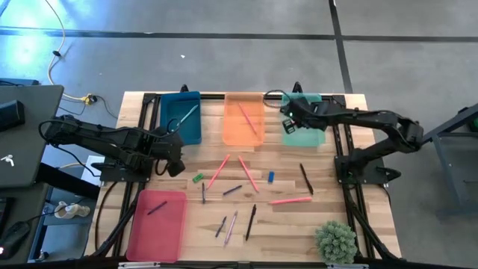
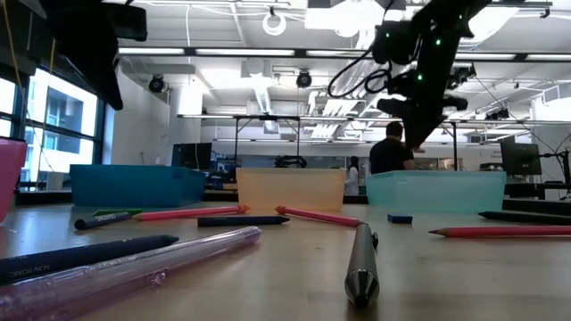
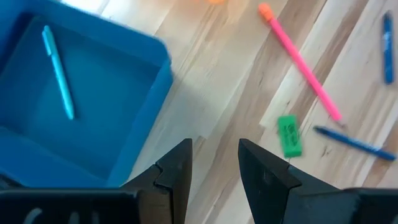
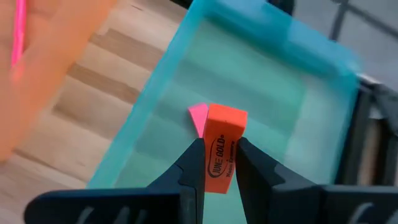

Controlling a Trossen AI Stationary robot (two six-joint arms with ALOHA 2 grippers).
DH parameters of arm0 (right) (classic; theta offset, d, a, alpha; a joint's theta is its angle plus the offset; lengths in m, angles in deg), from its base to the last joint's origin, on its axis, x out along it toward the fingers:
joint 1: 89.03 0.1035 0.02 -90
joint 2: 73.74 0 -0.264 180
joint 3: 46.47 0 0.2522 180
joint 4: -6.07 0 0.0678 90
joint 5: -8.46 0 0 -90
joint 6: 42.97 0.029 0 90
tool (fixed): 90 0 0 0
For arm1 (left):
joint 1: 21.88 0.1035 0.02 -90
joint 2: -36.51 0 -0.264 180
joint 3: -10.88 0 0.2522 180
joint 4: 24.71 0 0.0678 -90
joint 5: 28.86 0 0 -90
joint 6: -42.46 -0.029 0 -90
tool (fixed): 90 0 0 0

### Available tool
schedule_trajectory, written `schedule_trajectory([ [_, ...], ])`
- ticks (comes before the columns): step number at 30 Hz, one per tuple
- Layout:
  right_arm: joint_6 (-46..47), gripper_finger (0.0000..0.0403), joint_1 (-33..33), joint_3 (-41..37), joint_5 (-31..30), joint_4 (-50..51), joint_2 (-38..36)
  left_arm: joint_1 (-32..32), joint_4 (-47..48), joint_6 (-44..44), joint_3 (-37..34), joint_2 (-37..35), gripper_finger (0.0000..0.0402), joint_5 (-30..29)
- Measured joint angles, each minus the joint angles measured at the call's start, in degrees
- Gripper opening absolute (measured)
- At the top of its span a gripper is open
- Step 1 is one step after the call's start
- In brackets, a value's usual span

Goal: Sort crayons/erasers/pens/pencils in bins
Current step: Put the orange eraser into the green bin

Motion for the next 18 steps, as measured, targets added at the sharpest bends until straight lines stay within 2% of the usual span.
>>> schedule_trajectory([
  [5,-3.3,0.0053,-5.5,-2.3,7.2,-7.3,0.1,0.0,-4.2,-3.5,0.0,0.0,0.0117,0.8],
  [11,-5.8,0.0059,-8.6,-2.7,8.6,-8.0,0.1,0.0,-9.1,-7.6,0.0,0.0,0.0117,1.4],
  [18,-6.3,0.0109,-10.2,-2.7,11.3,-7.8,0.1,0.0,-13.6,-8.8,0.0,1.1,0.0117,1.5],
])
